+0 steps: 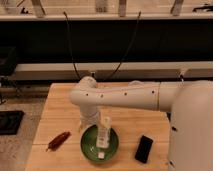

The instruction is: Place the bottle in the ceramic bowl

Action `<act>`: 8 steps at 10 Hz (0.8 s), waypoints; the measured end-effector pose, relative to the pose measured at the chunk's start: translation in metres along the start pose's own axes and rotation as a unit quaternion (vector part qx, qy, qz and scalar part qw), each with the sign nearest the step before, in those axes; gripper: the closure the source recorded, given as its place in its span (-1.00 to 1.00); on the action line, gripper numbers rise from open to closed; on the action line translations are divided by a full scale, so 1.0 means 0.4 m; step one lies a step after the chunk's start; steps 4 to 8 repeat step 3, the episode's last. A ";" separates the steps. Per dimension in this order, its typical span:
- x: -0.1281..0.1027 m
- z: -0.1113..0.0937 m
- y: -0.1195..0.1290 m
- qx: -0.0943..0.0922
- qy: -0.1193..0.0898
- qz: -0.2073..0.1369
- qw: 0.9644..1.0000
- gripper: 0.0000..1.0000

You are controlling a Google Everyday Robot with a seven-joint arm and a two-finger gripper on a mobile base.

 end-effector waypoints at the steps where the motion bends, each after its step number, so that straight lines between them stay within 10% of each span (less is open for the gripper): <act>1: -0.012 -0.004 -0.004 -0.002 -0.001 -0.001 1.000 -0.47; 8: -0.022 0.002 -0.004 -0.004 -0.001 0.001 1.000 -0.55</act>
